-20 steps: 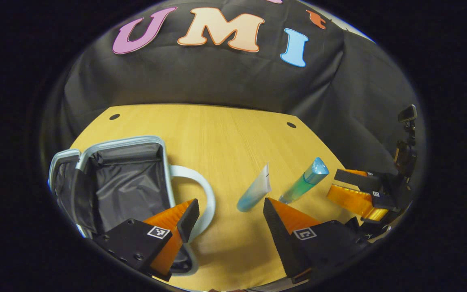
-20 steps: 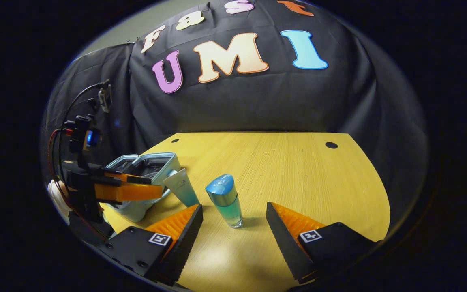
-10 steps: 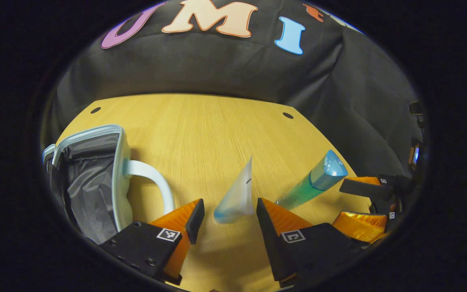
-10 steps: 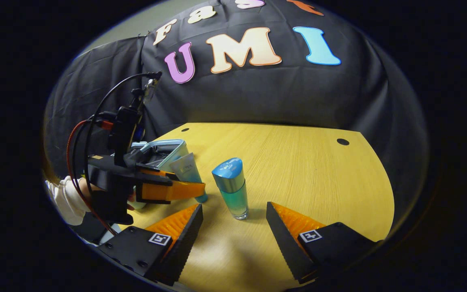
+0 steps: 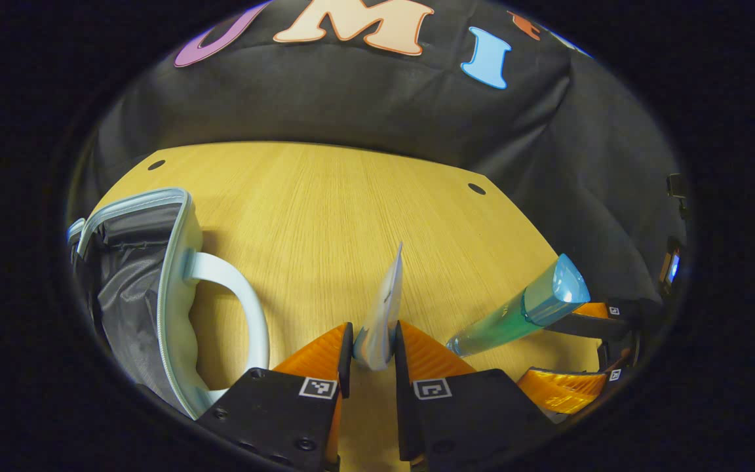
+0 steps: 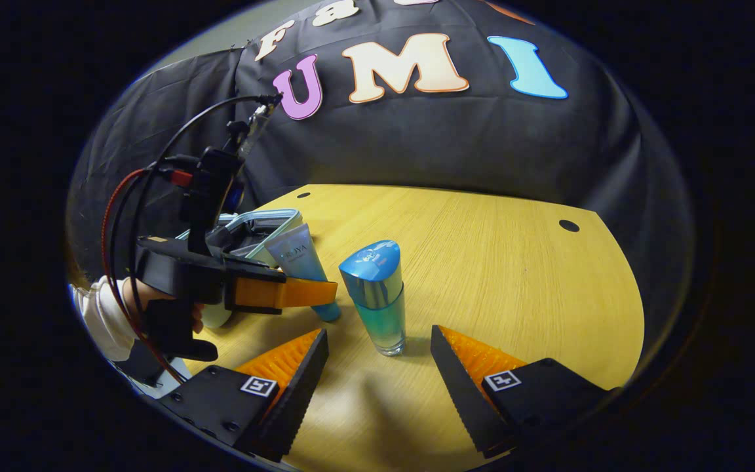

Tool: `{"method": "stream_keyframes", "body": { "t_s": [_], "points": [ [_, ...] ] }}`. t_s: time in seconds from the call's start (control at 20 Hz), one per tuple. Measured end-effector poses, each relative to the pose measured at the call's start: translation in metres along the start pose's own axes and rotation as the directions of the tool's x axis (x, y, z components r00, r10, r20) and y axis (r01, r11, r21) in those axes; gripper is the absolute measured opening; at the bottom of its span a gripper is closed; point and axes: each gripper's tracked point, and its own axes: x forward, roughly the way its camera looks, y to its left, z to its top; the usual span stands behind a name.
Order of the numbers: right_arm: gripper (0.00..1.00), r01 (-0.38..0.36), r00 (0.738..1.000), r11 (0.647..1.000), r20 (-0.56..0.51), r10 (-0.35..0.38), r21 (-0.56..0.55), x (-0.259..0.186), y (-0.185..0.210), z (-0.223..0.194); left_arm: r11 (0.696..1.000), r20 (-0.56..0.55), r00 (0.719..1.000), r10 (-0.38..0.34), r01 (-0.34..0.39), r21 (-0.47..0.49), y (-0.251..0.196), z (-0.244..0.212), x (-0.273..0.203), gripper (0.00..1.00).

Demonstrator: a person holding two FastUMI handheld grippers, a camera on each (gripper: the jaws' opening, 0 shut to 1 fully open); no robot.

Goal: First open the suitcase, pack the skin care products into it, and then close the suitcase.

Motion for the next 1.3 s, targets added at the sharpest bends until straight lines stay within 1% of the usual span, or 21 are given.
{"method": "stream_keyframes", "body": {
  "t_s": [0.2,0.35,0.5,0.55,0.6,0.65,0.7,0.75,0.8,0.85,0.9,1.0,1.1,1.15,1.3],
  "points": [
    [0.99,-0.008,1.0,1.0,-0.006,0.008,-0.009,0.021,0.003,-0.001,1.0,0.045,0.999,-0.002,0.003,-0.022,0.003,0.022,-0.021,0.25],
    [0.99,-0.005,1.0,1.0,-0.003,0.005,-0.02,0.036,0.005,-0.001,0.999,0.081,0.997,0.006,-0.002,-0.046,0.008,0.043,-0.044,0.26],
    [0.99,0.011,1.0,0.999,-0.007,-0.011,-0.032,0.047,0.003,-0.003,0.997,0.106,0.994,0.032,-0.025,-0.07,0.021,0.06,-0.071,0.26],
    [0.98,0.014,1.0,0.999,-0.006,-0.014,-0.033,0.05,0.001,-0.005,0.996,0.113,0.993,0.044,-0.035,-0.077,0.026,0.063,-0.078,0.29],
    [0.92,0.018,1.0,0.999,-0.006,-0.018,-0.034,0.053,0.001,-0.005,0.995,0.117,0.992,0.055,-0.046,-0.086,0.033,0.066,-0.086,0.25],
    [0.88,0.02,1.0,0.999,-0.006,-0.02,-0.037,0.057,0.001,-0.007,0.994,0.115,0.991,0.069,-0.058,-0.095,0.041,0.068,-0.095,0.26],
    [0.78,0.026,1.0,0.999,-0.008,-0.026,-0.043,0.06,0.0,-0.008,0.992,0.116,0.99,0.084,-0.072,-0.104,0.049,0.07,-0.103,0.25],
    [0.75,0.036,0.999,0.998,-0.012,-0.036,-0.053,0.064,-0.002,-0.01,0.989,0.118,0.988,0.103,-0.09,-0.115,0.058,0.071,-0.109,0.25],
    [0.65,0.043,0.999,0.997,-0.02,-0.045,-0.059,0.066,-0.004,-0.013,0.987,0.123,0.986,0.117,-0.102,-0.124,0.067,0.072,-0.115,0.25],
    [0.63,0.052,0.998,0.997,-0.025,-0.054,-0.061,0.067,-0.005,-0.014,0.984,0.116,0.985,0.131,-0.115,-0.133,0.077,0.07,-0.121,0.25],
    [0.54,0.055,0.998,0.997,-0.02,-0.056,-0.062,0.066,-0.004,-0.012,0.982,0.109,0.983,0.147,-0.131,-0.14,0.086,0.069,-0.126,0.26],
    [0.51,0.063,0.998,0.996,-0.023,-0.065,-0.062,0.066,-0.004,-0.011,0.975,0.098,0.98,0.174,-0.158,-0.153,0.104,0.066,-0.139,0.25],
    [0.51,0.074,0.996,0.995,-0.034,-0.077,-0.068,0.065,-0.004,-0.013,0.968,0.08,0.976,0.201,-0.186,-0.166,0.124,0.061,-0.151,0.26],
    [0.48,0.075,0.996,0.995,-0.042,-0.078,-0.07,0.065,-0.003,-0.014,0.964,0.061,0.974,0.217,-0.204,-0.172,0.136,0.057,-0.157,0.26],
    [0.46,0.076,0.993,0.994,-0.082,-0.082,-0.078,0.062,0.003,-0.018,0.95,-0.069,0.967,0.245,-0.253,-0.18,0.168,0.024,-0.169,0.25]
  ]
}}
